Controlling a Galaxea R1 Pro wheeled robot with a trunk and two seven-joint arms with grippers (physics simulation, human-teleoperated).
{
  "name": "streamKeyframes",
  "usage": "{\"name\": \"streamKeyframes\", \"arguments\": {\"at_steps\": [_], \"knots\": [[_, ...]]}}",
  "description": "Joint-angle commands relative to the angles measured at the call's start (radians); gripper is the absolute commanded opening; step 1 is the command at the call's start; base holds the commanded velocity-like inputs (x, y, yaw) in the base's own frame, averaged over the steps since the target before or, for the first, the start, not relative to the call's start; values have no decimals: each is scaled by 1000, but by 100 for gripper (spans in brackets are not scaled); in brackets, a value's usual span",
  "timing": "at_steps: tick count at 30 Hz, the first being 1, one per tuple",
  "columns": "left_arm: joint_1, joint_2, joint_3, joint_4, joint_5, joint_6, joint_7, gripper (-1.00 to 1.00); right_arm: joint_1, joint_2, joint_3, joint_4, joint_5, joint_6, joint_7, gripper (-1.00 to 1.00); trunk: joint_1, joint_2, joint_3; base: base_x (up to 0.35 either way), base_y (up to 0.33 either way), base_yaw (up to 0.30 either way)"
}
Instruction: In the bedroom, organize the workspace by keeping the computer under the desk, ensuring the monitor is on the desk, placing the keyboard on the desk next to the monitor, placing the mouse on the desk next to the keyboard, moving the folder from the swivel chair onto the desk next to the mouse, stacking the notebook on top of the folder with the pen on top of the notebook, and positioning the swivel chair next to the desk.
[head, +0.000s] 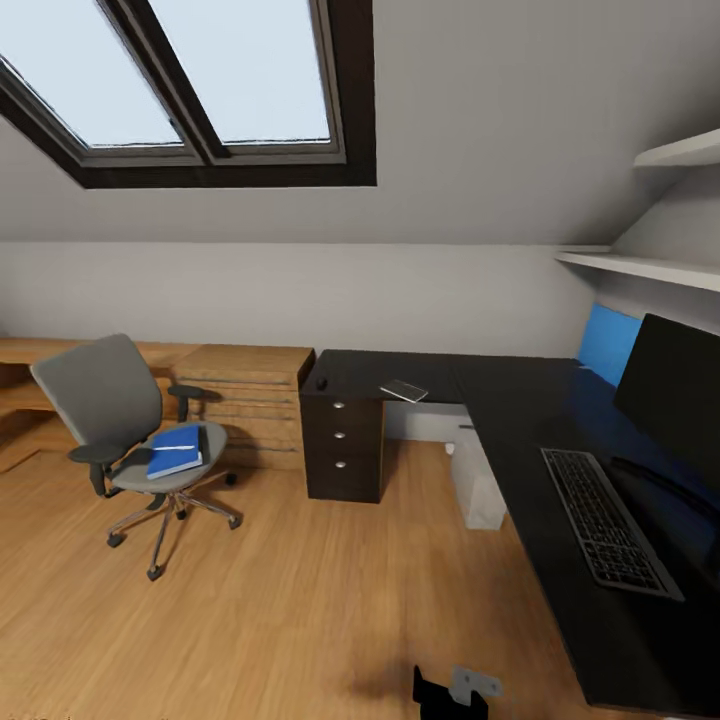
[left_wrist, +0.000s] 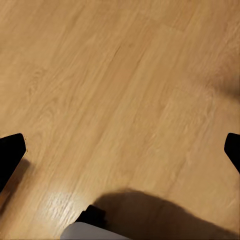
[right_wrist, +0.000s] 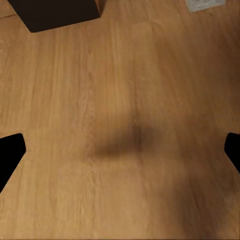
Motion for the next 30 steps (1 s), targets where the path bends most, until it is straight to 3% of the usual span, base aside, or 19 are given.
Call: {"name": "streamKeyframes", "arguments": {"at_steps": [1,8,12,30], "knots": [[-1,1,-6,2,10,-3,6,100,-1,0,3,2,-2,-5,-2,100,1,-1,-1,306,163,281],[-1,1,-6,4,10,-3,2,100,-1,-5,2,1,2,-5,-2,100,1,-1,-3,315,102,274],[-1,1,-6,4,8,-4,1,100,-1,-8,1,1,2,-5,-2,100,-15,27,7,324,13,191],[-1,-1,-8,4,7,-5,1,100,-1,-9,1,1,2,-5,-2,100,-84,153,63,325,1,15]]}}
